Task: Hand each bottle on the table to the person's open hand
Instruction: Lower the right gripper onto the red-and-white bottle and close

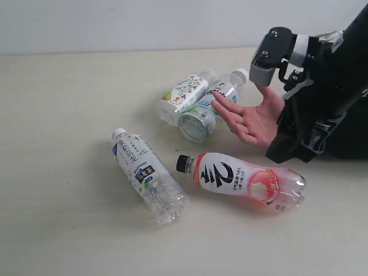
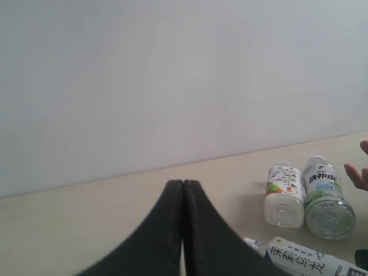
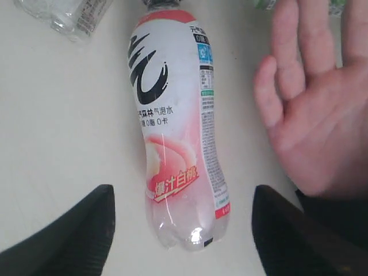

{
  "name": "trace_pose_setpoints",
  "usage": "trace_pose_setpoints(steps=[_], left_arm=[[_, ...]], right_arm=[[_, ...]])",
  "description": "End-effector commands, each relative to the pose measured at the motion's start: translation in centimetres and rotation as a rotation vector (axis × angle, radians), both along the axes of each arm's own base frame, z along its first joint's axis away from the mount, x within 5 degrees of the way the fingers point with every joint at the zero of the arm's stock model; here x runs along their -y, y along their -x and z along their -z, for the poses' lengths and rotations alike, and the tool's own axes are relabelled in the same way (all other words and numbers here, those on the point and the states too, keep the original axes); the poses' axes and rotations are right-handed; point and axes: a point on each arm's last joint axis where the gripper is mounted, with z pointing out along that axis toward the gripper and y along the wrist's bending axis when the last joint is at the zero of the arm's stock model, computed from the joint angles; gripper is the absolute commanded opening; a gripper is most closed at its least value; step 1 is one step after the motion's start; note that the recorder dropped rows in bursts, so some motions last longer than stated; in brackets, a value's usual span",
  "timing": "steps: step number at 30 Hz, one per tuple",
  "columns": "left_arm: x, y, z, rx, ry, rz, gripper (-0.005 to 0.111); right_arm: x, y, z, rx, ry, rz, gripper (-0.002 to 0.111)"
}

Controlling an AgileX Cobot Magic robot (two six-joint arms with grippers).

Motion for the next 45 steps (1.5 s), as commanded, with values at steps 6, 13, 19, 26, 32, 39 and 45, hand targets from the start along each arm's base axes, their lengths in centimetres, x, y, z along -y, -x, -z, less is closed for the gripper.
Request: trace_pose_setpoints(steps=[6,13,19,26,32,39,45], left_arm=[[0.0,0.0,0.1,0.005,-0.001,-0.004,0.000],[0.0,0.0,0.1,0.005,-0.001,-0.004,0.000],[0.0,0.0,0.1,0.005,-0.001,-0.004,0.000],[0.0,0.0,0.1,0.005,-0.001,-0.004,0.000],[0.0,0.0,0.1,0.005,-0.001,-0.004,0.000],[0.0,0.0,0.1,0.005,-0.001,-0.004,0.000],[0.0,0.0,0.1,0.005,-0.001,-0.004,0.000]], right_arm=[[-1.9,-0.8,3.8,-0.026,0.229,-0.111,0.068],[-4.8,0.2,5.8,-0.038,0.300,-0.223,0.068],[-6.9,0.4,8.2,-0.033,0.302,-0.229,0.068],[-7.0,0.0,9.7,-0.056,0.323,-0.177,0.068],[-7.2,-0.2,10.4,-0.058,0.320,-0.152,0.067],[-7.2,-0.2,10.5,-0.066,0.317,-0.107,0.066],[-7.2,-0.2,10.5,-0.068,0.316,-0.091,0.061]])
